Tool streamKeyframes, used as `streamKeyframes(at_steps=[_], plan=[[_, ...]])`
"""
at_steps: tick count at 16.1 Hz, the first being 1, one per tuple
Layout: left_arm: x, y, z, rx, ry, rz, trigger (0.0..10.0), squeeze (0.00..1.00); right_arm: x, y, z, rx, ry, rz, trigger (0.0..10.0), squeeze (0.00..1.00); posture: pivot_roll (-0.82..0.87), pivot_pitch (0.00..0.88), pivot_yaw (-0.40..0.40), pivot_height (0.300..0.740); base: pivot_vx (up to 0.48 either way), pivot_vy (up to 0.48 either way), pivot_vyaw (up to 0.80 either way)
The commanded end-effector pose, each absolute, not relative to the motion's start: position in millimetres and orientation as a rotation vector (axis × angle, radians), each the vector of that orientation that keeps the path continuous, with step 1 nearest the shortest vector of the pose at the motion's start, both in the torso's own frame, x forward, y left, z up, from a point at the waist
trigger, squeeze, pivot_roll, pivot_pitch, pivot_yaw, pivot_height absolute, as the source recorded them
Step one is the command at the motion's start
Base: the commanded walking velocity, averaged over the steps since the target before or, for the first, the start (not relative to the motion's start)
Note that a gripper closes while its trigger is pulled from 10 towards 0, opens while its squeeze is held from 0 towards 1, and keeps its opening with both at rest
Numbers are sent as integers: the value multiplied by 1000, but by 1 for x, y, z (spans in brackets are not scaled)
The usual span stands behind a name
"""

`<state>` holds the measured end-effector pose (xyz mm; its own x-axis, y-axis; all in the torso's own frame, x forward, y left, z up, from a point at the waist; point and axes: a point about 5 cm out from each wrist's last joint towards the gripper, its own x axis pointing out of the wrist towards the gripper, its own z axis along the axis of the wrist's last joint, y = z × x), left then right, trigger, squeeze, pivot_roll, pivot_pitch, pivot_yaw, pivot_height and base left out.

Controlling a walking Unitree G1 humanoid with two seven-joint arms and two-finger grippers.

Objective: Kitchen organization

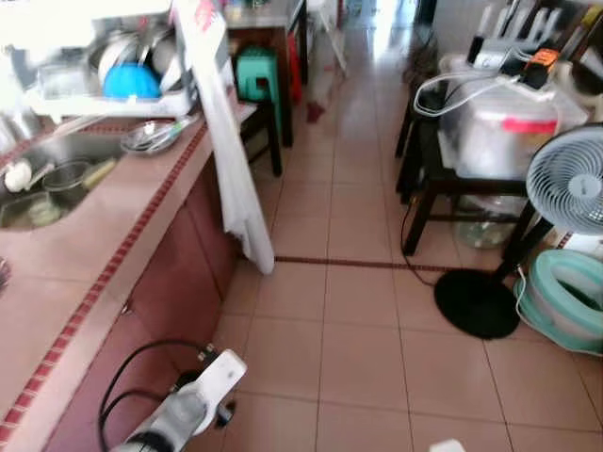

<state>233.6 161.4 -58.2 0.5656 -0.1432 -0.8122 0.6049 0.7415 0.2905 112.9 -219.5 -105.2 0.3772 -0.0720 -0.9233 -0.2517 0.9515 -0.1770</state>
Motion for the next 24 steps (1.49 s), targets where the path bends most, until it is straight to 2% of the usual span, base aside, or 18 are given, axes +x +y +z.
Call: streamKeyframes(at_steps=[1, 24], plan=[[234, 155, -58, 590, 858, -494, 10000, 0, 111, -211, -107, -285, 1186, 152, 10000, 0, -1, 14, 73, 740, 356, 0, 0], [238, 148, -55, 622, 835, -536, 10000, 0, 113, -212, -106, -280, 1184, 145, 10000, 0, -4, 6, 79, 740, 359, 0, 0]])
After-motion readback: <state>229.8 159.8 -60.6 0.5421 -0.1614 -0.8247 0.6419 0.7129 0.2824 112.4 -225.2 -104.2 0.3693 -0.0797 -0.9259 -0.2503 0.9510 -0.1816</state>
